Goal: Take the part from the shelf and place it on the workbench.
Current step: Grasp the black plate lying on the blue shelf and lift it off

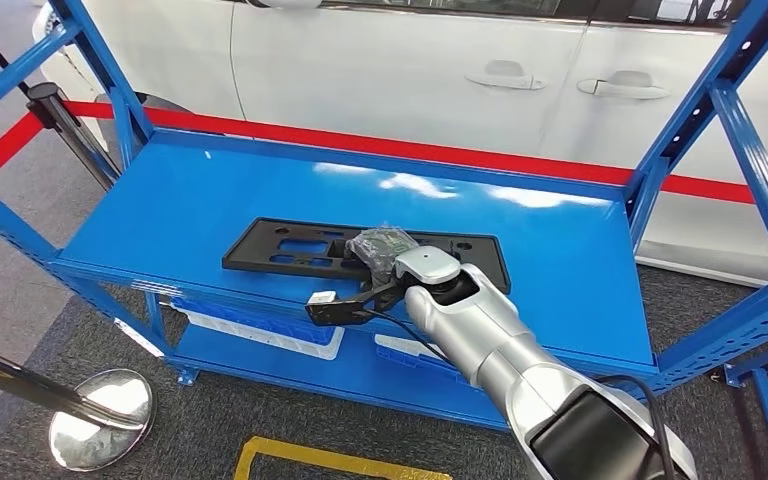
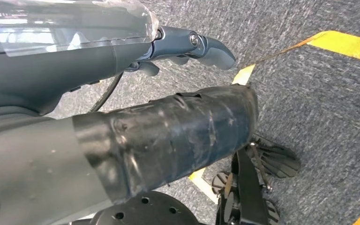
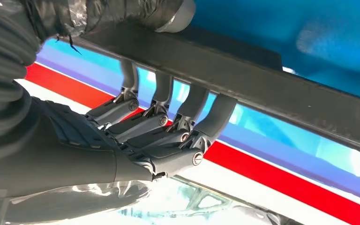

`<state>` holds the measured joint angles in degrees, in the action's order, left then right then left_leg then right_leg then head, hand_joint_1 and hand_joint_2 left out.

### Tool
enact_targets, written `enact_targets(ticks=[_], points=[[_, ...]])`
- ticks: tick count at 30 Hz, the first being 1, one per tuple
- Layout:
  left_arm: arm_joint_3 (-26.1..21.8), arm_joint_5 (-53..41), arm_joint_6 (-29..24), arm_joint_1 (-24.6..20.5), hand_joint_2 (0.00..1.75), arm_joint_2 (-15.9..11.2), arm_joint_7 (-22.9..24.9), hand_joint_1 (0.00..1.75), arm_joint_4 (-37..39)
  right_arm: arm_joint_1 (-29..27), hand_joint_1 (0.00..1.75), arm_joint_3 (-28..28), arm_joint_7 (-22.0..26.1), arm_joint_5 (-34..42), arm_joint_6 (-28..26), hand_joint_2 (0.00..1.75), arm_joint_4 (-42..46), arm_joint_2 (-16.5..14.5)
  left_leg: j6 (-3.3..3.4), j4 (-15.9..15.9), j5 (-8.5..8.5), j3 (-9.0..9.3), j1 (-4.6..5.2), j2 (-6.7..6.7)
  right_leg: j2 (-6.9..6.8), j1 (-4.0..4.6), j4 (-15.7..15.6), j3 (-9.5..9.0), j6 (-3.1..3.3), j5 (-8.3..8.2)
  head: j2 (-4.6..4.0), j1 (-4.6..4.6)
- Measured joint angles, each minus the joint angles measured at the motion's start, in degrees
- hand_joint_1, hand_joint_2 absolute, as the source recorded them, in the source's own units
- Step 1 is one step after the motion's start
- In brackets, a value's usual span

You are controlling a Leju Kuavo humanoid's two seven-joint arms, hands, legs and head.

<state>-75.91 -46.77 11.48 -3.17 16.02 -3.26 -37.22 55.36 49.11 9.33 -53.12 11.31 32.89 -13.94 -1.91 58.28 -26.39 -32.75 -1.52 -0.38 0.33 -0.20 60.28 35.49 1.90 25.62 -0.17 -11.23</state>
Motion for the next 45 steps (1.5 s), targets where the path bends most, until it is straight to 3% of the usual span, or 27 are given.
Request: enact_targets(ticks=[13,18,23,28,36,40,45], points=[[0.0,-0.69,-3.49,-0.38,0.0,-3.04,-2.41,0.0,6.61,-1.41,1.75,0.33,0.05,-0.26,-1.43,1.75,1.5,0.63,0.26,0.0,-0.03,0.05,-0.01,0.0,0.0,-0.17,-0.12,-0.07,-0.16,-0.07,0.0,0.0],[-0.01,-0.73,-5.03,-0.49,0.0,-4.32,-2.79,0.0,9.37,-3.47,1.75,0.26,-1.47,-0.95,-6.06,1.75,3.7,1.12,0.31,-0.04,0.01,0.05,-0.02,0.0,-0.01,-0.16,-0.11,-0.05,-0.16,-0.07,0.0,0.0],[-0.03,-1.62,-4.78,-0.13,0.0,-3.62,-0.91,0.0,9.53,-10.43,1.75,-3.49,-6.07,-11.23,-14.11,1.75,18.84,3.19,0.31,-0.02,0.01,-0.15,-0.02,-0.01,-0.01,-0.16,-0.09,0.14,-0.16,-0.07,0.0,0.0],[-0.02,-2.45,-1.92,0.65,0.0,-0.78,1.04,0.0,5.52,-14.82,1.75,-8.96,-6.59,-17.97,-13.41,1.75,35.3,4.56,0.35,-0.01,-0.02,-0.28,-0.02,0.0,0.01,-0.17,-0.12,0.25,-0.22,-0.03,0.0,0.0],[-0.02,-4.14,-1.32,0.84,0.0,0.33,-0.27,0.0,3.55,-16.96,1.75,-13.11,-5.76,-25.67,-16.55,1.75,47.07,6.1,0.36,0.0,-0.03,-0.32,-0.02,-0.02,0.0,-0.18,-0.09,0.32,-0.25,-0.02,0.0,0.0],[0.05,-5.51,-1.77,0.71,1.75,-0.02,-2.67,0.0,4.72,-15.96,1.75,-14.56,-4.94,-29.15,-16.49,1.75,54.24,7.92,0.36,0.0,-0.03,-0.31,-0.02,0.0,0.02,-0.18,-0.09,0.32,-0.25,-0.02,0.0,0.0],[0.4,-7.42,-2.97,0.19,1.75,-1.86,-6.19,0.0,8.66,-14.38,1.75,-14.68,-4.57,-32.24,-16.55,1.75,59.29,11.03,0.37,0.0,-0.02,-0.34,-0.02,-0.02,0.0,-0.19,-0.08,0.31,-0.26,-0.03,0.0,0.0]])
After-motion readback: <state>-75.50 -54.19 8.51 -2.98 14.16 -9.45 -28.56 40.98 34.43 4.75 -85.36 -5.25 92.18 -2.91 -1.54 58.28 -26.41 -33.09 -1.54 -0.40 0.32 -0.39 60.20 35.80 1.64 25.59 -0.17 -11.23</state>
